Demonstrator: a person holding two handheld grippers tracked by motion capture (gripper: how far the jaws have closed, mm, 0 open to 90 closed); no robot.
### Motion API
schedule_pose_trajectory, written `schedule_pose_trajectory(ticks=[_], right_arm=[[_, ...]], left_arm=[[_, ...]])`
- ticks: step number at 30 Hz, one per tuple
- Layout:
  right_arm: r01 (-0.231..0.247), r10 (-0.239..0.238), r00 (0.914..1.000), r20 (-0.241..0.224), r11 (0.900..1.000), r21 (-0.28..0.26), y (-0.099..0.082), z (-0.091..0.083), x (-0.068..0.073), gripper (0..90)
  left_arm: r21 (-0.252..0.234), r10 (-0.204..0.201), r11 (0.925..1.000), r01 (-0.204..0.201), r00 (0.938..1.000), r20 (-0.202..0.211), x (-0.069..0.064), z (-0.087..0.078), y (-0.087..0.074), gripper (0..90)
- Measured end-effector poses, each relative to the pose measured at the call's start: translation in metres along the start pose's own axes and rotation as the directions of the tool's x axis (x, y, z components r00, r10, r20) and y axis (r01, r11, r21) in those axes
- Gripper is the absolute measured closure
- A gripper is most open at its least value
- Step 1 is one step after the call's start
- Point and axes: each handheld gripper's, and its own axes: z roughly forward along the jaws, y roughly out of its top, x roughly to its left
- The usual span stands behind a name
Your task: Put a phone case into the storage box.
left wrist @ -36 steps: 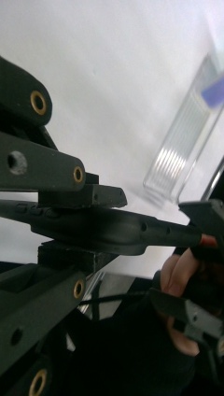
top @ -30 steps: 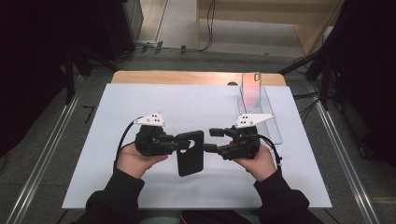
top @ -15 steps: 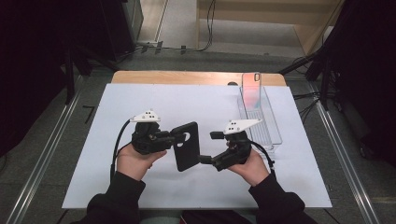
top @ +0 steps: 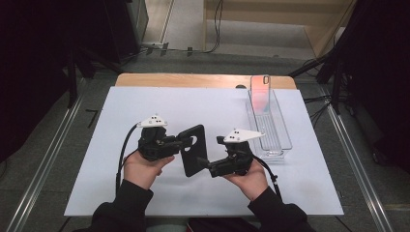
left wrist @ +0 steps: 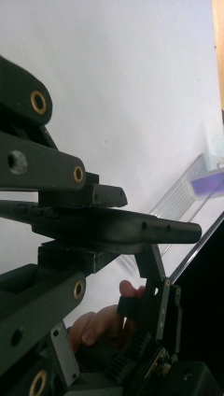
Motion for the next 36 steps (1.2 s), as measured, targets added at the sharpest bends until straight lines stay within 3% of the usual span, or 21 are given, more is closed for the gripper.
schedule_pose_trajectory(ticks=[4, 9, 14, 24, 25, 31, 33, 36], right_arm=[[-0.024, 0.024, 0.9993, 0.028, 0.9997, -0.005, -0.003, 0.005, 0.001, 0.0], [-0.031, 0.032, 0.9975, 0.063, 0.9994, -0.016, -0.004, 0.010, 0.005, 0.0], [-0.036, 0.037, 0.9939, 0.104, 0.9993, -0.009, -0.006, 0.016, 0.011, 0.0], [-0.044, 0.045, 0.9922, 0.116, 0.9990, -0.007, -0.007, 0.022, 0.013, 0.0], [-0.046, 0.047, 0.9915, 0.121, 0.9989, -0.007, -0.007, 0.022, 0.013, 4.2], [-0.048, 0.050, 0.9909, 0.125, 0.9986, -0.020, -0.007, 0.022, 0.011, 5.7], [-0.055, 0.057, 0.9926, 0.107, 0.9983, -0.018, -0.007, 0.022, 0.010, 11.9], [-0.055, 0.056, 0.9929, 0.105, 0.9984, -0.016, -0.007, 0.022, 0.010, 12.2]], left_arm=[[0.003, -0.012, 0.9999, 0.012, 0.9996, -0.026, -0.001, 0.003, -0.001, 76.4], [0.004, -0.055, 0.9985, 0.055, 0.9983, -0.019, -0.002, 0.008, -0.002, 76.3], [0.008, -0.049, 0.9988, 0.049, 0.9985, -0.023, -0.006, 0.011, -0.003, 76.3], [0.028, -0.068, 0.9973, 0.068, 0.9977, -0.001, -0.015, 0.022, -0.004, 76.3], [0.026, -0.065, 0.9975, 0.065, 0.9979, 0.002, -0.016, 0.023, -0.004, 76.3], [0.028, -0.062, 0.9977, 0.062, 0.9980, 0.008, -0.021, 0.027, -0.005, 76.2], [0.027, -0.062, 0.9977, 0.062, 0.9981, 0.002, -0.022, 0.028, -0.005, 76.1], [0.025, -0.063, 0.9977, 0.063, 0.9980, 0.007, -0.021, 0.027, -0.005, 76.1]])
